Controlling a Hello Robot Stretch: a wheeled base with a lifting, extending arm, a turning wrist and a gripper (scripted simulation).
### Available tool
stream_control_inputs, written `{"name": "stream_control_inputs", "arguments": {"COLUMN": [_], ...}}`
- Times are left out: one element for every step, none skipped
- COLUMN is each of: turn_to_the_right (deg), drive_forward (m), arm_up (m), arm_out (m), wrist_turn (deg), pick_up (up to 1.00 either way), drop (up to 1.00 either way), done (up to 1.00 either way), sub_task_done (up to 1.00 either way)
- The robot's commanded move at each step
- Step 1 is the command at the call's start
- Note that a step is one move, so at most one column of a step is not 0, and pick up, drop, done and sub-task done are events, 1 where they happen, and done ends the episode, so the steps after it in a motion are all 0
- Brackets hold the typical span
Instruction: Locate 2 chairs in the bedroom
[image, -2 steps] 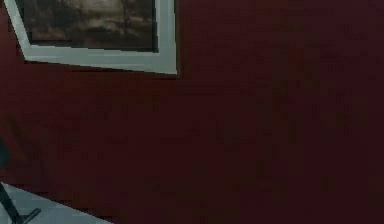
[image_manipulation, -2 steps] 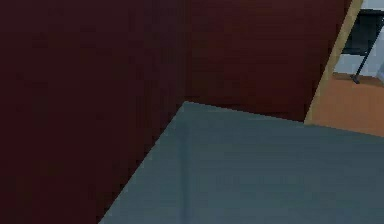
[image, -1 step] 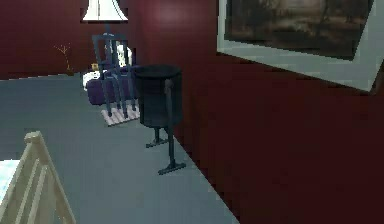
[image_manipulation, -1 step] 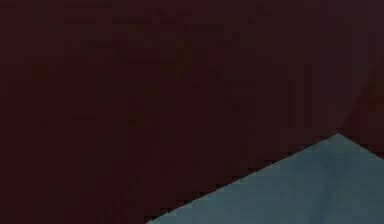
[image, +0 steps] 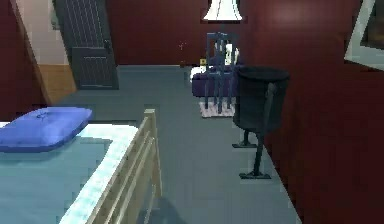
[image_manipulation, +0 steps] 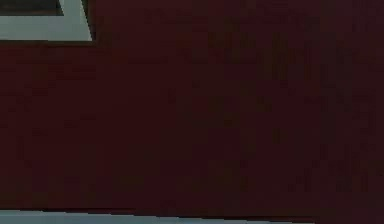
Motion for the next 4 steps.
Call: {"name": "stream_control_inputs", "arguments": {"turn_to_the_right": [0.0,-3.0,0.0,-33.0], "drive_forward": [1.0,0.0,0.4,0.0], "arm_up": [0.0,0.0,0.0,0.0], "arm_out": [0.0,0.0,0.0,0.0], "wrist_turn": [0.0,0.0,0.0,0.0], "pick_up": [0.0,0.0,0.0,0.0], "drop": [0.0,0.0,0.0,0.0], "done": [0.0,0.0,0.0,0.0], "sub_task_done": [0.0,0.0,0.0,0.0]}}
